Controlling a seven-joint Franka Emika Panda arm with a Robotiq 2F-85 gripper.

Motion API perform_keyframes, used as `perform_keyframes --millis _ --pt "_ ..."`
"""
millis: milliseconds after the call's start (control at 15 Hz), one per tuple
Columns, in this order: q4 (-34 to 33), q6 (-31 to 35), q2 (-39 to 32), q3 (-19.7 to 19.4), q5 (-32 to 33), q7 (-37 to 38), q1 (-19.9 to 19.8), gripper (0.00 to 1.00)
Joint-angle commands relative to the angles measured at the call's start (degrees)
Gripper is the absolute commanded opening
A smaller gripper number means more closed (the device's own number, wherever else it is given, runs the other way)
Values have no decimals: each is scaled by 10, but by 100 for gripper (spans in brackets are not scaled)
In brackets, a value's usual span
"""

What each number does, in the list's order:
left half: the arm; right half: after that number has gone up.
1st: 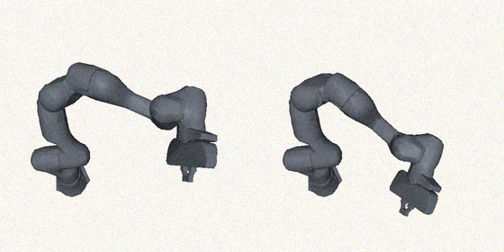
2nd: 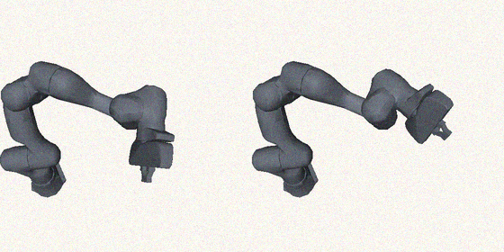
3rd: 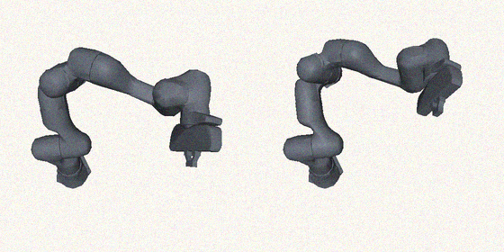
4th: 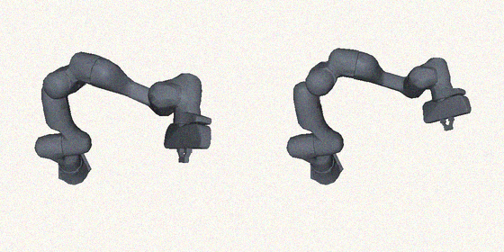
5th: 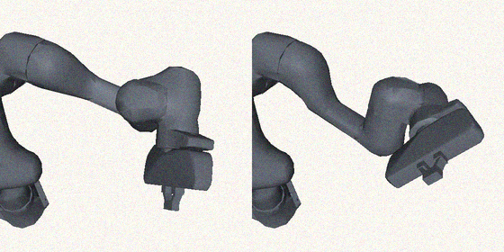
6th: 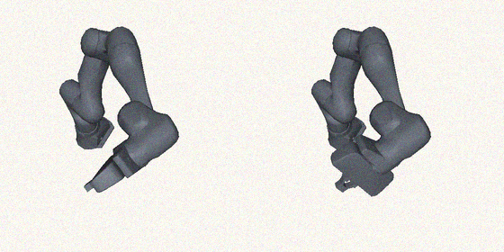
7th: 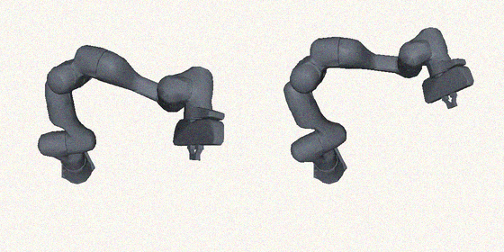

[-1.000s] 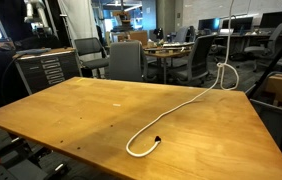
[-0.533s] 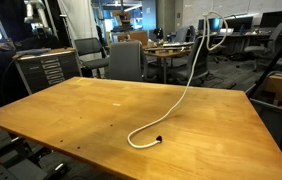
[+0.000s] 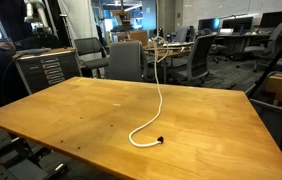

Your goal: Tie the knot using the rope

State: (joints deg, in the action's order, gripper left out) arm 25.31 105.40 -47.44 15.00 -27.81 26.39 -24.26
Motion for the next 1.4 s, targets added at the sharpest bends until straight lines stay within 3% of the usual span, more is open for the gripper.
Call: perform_keyframes --millis 0,200,400,533,733,800,867,1067,1333 --pt "-16 -77 -57 5 -26 -26 18 4" --pt "-19 -155 -90 -46 34 -26 43 4" --pt "-40 -163 -122 -92 99 -73 59 4" --pt "9 -161 -92 -116 136 -107 61 4" --pt "12 -168 -90 -151 195 -148 69 5" --pt "11 -168 -91 -161 213 -163 73 12" --pt "11 -168 -92 -171 231 -178 76 33" --pt "13 -189 -92 -204 289 -210 88 42" --pt "22 -272 -83 -234 350 -270 99 74"
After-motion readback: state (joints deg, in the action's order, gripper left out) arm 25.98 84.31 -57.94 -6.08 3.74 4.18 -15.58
